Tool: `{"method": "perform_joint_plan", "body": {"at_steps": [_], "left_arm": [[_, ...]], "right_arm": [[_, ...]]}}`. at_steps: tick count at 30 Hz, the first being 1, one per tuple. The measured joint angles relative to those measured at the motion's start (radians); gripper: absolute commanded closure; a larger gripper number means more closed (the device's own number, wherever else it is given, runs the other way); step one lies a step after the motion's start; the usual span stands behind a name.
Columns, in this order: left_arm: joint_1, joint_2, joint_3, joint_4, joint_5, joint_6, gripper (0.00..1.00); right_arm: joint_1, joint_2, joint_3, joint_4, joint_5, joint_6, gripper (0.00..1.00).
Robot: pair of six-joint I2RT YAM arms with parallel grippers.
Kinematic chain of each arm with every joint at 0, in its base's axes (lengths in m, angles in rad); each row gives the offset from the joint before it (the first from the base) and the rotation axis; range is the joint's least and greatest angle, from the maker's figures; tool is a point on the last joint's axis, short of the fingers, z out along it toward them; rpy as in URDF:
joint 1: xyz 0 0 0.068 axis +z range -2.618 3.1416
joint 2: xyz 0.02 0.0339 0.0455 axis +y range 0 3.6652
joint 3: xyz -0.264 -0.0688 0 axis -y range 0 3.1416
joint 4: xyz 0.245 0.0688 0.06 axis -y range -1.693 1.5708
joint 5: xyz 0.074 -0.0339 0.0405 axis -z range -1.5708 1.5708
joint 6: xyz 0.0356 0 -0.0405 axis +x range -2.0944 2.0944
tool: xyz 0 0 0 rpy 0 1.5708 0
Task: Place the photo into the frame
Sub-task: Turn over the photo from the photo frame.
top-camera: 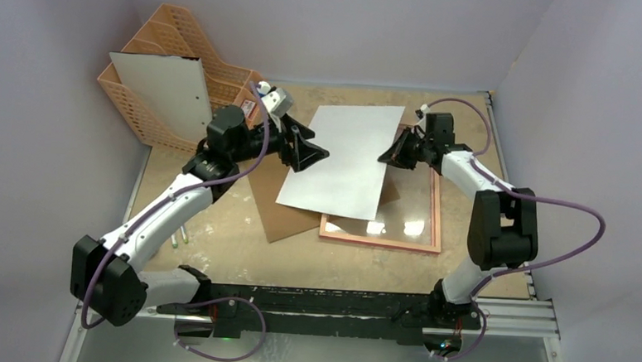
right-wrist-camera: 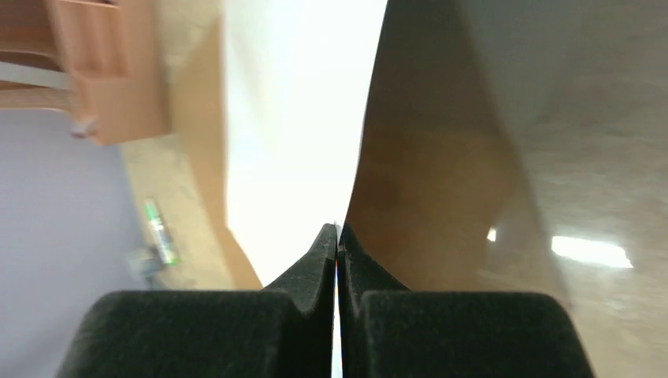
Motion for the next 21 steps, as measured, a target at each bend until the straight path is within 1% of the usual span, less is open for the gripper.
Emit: {"method": "perform_joint_plan", "body": {"at_steps": [2, 5, 9, 13, 21], "left_arm": [[0.000, 0.040, -0.001, 0.007, -0.050, -0.050, 0.28], [0.000, 0.094, -0.011, 0.009, -0.107, -0.102, 0.29], [0.000, 0.118, -0.058, 0.013, -0.157, -0.152, 0.29], [0.000, 0.127, -0.068, 0.022, -0.187, -0.172, 0.29], [0.000, 0.150, -0.068, 0.027, -0.227, -0.190, 0.29]], "right_arm": [[-0.015, 0.033, 0.000, -0.040, 0.036, -0.084, 1.00], [-0.025, 0.063, 0.000, -0.092, 0.108, -0.188, 1.00], [-0.025, 0.068, 0.000, -0.145, 0.214, -0.280, 1.00], [-0.024, 0.068, 0.000, -0.174, 0.303, -0.337, 1.00], [-0.023, 0.068, 0.000, -0.224, 0.555, -0.385, 1.00]]}}
